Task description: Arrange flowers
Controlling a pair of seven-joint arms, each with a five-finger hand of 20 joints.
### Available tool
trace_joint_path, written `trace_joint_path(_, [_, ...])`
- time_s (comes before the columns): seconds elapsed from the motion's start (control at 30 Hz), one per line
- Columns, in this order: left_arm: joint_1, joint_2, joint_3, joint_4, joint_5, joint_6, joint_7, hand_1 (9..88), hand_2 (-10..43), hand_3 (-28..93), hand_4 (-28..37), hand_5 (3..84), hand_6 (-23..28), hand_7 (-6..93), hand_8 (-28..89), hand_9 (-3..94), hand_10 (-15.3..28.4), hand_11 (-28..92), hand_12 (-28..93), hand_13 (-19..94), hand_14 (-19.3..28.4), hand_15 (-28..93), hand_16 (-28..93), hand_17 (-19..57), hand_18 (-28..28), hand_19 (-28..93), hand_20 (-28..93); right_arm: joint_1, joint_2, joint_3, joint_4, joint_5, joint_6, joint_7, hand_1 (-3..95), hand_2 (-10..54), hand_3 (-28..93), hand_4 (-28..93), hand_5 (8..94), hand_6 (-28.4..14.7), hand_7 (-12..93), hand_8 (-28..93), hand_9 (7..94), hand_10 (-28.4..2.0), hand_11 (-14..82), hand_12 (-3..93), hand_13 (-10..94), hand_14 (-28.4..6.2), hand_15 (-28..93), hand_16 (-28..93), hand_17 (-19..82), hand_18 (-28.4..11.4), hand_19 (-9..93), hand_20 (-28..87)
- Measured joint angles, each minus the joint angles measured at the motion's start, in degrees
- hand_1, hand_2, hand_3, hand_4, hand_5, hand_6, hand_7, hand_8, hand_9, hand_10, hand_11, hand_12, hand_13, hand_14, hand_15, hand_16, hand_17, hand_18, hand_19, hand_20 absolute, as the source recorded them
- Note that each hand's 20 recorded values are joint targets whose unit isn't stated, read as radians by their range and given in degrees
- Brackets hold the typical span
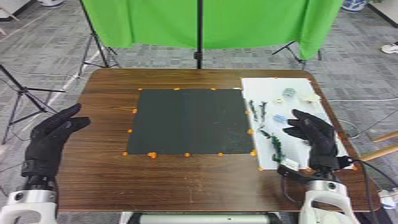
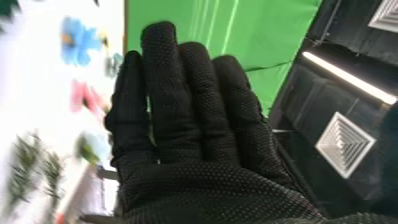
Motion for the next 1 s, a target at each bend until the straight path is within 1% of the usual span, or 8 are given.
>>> trace_joint_path(0.13, [0.0, 0.0, -0.35, -0.14, 0.44, -0.18, -0.54, 31.1, -5.8, 65, -16.6, 47.3, 4.7, 10.4, -5, 50.4, 14.1, 21, 14, 39, 19.1, 20, 2, 7.0, 15.3, 10, 20, 0.4, 2.7, 0.0, -2.4, -13.5, 5.1, 12.3, 22.3, -9.5, 66, -28, 65.6, -6.6, 18, -7, 71.0, -16.1, 21.3, 21.3, 69, -11.7, 53, 27, 33, -23.1, 73, 55])
trace_joint_path(0.23, [0.2, 0.08, -0.76, -0.5, 0.53, -0.19, -0.95, 31.2, -5.9, 65, -16.4, 47.2, 4.8, 10.2, -5, 50.4, 14.0, 21, 14, 39, 19.0, 20, 2, 7.0, 15.3, 10, 20, -0.6, 5.0, 2.2, -5.7, -23.4, 3.9, 22.2, 23.3, -9.5, 61, -28, 68.8, -6.4, 18, -6, 74.6, -16.1, 21.8, 21.6, 72, -10.9, 56, 28, 36, -23.9, 77, 56])
trace_joint_path(0.27, [0.3, 0.14, -0.91, -0.63, 0.53, -0.19, -1.09, 31.2, -5.9, 65, -16.3, 47.2, 4.7, 10.2, -5, 50.3, 14.0, 21, 14, 39, 19.0, 20, 2, 7.0, 15.3, 10, 20, -1.2, 5.7, 3.5, -7.0, -25.8, 2.0, 24.8, 23.4, -9.5, 59, -28, 69.5, -6.3, 18, -6, 75.0, -16.1, 21.7, 21.7, 72, -10.8, 56, 29, 37, -23.9, 78, 56])
trace_joint_path(0.37, [0.4, 0.48, -1.25, -0.8, 0.54, -0.23, -1.46, 31.3, -5.9, 65, -16.3, 47.1, 4.8, 10.2, -5, 50.1, 14.0, 21, 14, 39, 19.0, 20, 2, 6.9, 15.3, 10, 20, -2.6, 8.3, 6.9, -10.1, -32.2, -7.8, 31.0, 35.2, -9.5, 27, -25, 71.2, -6.4, 17, -5, 77.9, -16.4, 21.6, 21.9, 76, -10.0, 58, 30, 40, -23.9, 82, 56])
trace_joint_path(0.43, [0.5, 0.76, -1.37, -0.85, 0.55, -0.27, -1.69, 31.4, -5.9, 65, -16.3, 47.1, 4.8, 10.1, -5, 50.0, 14.1, 21, 14, 39, 19.0, 20, 3, 6.9, 15.2, 10, 20, -3.0, 10.2, 7.7, -11.3, -37.3, -15.5, 34.9, 38.2, -9.5, 15, -19, 73.9, -6.0, 17, -5, 81.0, -16.0, 22.3, 22.1, 79, -8.7, 58, 31, 44, -23.1, 86, 55])
trace_joint_path(0.6, [0.5, 1.48, -1.79, -1.06, 0.61, -0.55, -2.34, 31.5, -6.0, 65, -16.1, 46.8, 4.9, 10.1, -5, 49.6, 14.1, 21, 14, 38, 19.0, 20, 3, 6.6, 15.3, 10, 20, -3.8, 14.6, 7.8, -12.7, -51.4, -26.6, 43.0, 24.5, -9.5, 49, -28, 76.8, -5.5, 16, -6, 86.6, -15.4, 22.2, 22.6, 88, -5.5, 55, 32, 54, -19.4, 92, 49])
trace_joint_path(0.87, [0.5, 2.32, -2.34, -1.2, 0.93, -1.8, -3.62, 31.7, -6.0, 65, -16.0, 46.3, 5.0, 9.6, -5, 48.8, 14.1, 20, 14, 38, 19.0, 19, 3, 6.4, 15.1, 9, 19, -2.0, 18.4, 6.9, -13.6, -51.7, -40.0, 48.2, 24.9, -9.5, 54, -28, 80.3, -5.0, 17, -5, 89.9, -14.3, 23.1, 22.8, 93, -2.9, 52, 33, 60, -15.8, 93, 47])
trace_joint_path(1.0, [0.5, 2.46, -2.48, -1.2, 1.12, -2.64, -4.18, 31.9, -6.1, 64, -16.0, 46.2, 5.0, 9.5, -5, 48.6, 14.1, 20, 14, 37, 18.9, 19, 3, 6.3, 15.1, 9, 19, 2.4, 19.9, 1.2, -11.8, -50.5, -41.3, 50.1, 24.7, -9.5, 57, -28, 81.1, -4.9, 17, -6, 90.8, -14.0, 23.3, 22.7, 93, -2.7, 52, 34, 62, -15.2, 93, 47])
